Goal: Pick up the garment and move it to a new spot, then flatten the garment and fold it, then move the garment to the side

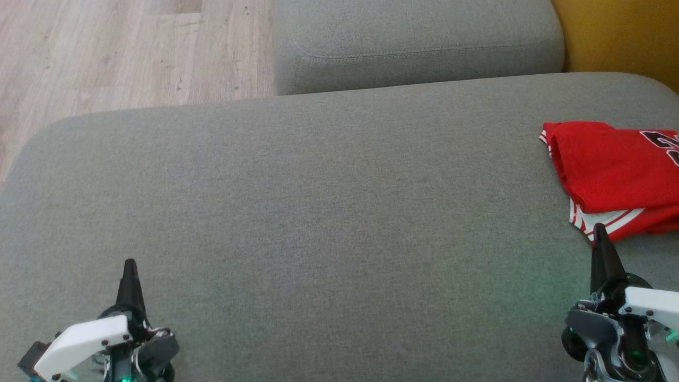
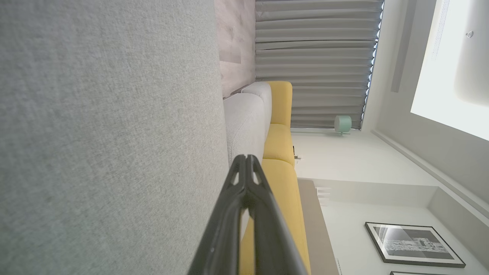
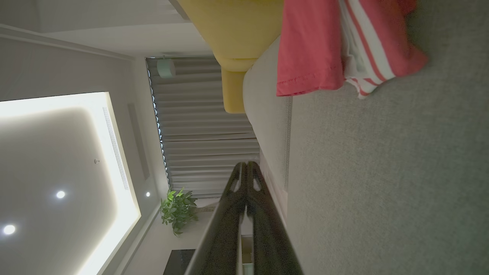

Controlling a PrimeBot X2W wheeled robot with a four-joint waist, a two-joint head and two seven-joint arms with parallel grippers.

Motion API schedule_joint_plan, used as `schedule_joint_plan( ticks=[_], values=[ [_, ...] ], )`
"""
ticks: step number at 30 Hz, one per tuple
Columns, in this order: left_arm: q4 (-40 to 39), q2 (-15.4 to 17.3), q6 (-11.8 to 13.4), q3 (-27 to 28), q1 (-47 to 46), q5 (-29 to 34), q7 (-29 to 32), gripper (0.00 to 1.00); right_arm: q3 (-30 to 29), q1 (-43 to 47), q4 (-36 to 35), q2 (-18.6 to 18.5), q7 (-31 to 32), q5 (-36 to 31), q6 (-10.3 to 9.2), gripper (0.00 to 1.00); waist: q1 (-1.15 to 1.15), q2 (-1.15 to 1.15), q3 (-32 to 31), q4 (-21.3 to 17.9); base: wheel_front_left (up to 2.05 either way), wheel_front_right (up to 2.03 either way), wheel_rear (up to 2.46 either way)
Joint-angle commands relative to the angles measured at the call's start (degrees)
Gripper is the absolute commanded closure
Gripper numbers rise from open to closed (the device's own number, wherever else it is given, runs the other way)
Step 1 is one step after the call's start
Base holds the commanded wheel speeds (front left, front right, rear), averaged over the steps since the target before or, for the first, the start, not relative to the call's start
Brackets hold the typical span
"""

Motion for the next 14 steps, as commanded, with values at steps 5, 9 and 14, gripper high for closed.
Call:
schedule_joint_plan(
  ticks=[5, 9, 14],
  values=[
    [-1.6, 0.3, -0.4, 2.2, -2.9, 0.7, 0.3, 1.0, 1.1, -3.1, -1.8, -0.4, 0.5, -0.5, -0.04, 1.0, 0.0, 0.0, 0.0, 0.0, 0.0, 0.0, 0.0],
    [-1.6, 0.3, -0.4, 2.2, -2.9, 0.7, 0.3, 1.0, 1.1, -3.1, -1.8, -0.4, 0.5, -0.5, -0.04, 1.0, 0.0, 0.0, 0.0, 0.0, 0.0, 0.0, 0.0],
    [-1.6, 0.2, -0.4, 2.3, -2.9, 0.7, 0.4, 1.0, 1.1, -3.1, -1.8, -0.4, 0.5, -0.5, -0.04, 1.0, 0.0, 0.0, 0.0, 0.0, 0.0, 0.0, 0.0]
  ],
)
